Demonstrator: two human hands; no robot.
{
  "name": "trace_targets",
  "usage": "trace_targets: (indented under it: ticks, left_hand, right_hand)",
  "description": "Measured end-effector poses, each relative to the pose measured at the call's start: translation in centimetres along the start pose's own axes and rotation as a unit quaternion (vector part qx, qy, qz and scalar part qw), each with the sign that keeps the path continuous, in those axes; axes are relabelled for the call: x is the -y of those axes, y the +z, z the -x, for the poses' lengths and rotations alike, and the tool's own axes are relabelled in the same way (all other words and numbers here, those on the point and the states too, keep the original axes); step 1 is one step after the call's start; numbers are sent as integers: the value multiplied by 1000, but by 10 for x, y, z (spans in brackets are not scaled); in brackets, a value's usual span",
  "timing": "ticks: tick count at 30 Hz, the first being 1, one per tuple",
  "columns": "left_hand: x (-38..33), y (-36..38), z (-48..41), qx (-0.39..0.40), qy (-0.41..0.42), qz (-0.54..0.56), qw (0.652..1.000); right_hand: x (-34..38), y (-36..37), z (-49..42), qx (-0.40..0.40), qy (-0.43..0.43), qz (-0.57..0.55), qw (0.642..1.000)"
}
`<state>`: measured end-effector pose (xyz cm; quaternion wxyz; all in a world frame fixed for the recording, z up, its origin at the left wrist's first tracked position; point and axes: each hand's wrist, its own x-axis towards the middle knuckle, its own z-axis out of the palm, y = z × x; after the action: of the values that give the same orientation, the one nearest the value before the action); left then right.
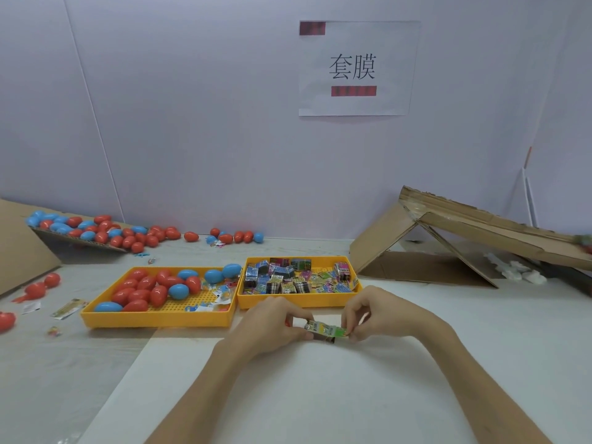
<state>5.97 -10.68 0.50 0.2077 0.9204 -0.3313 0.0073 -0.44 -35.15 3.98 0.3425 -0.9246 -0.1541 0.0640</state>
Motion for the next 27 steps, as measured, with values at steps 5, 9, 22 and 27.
trace_targets:
  ticks: [5,9,22,27]
  left_hand:
    - [1,-1,2,1,-16,3,1000]
    - [4,-5,7,10,-37,84,996]
    - [-22,-12,9,10,-94,493,865]
    - [-21,-10,8,-27,-102,502,859]
  right_hand:
    - [-7,-17,9,-23,29,-43,998]
    - [-7,-14,7,-107,14,-136,985]
    - [22,37,-12,-377,-218,-48,899]
    - [28,40,-11,-345,-224,-27,911]
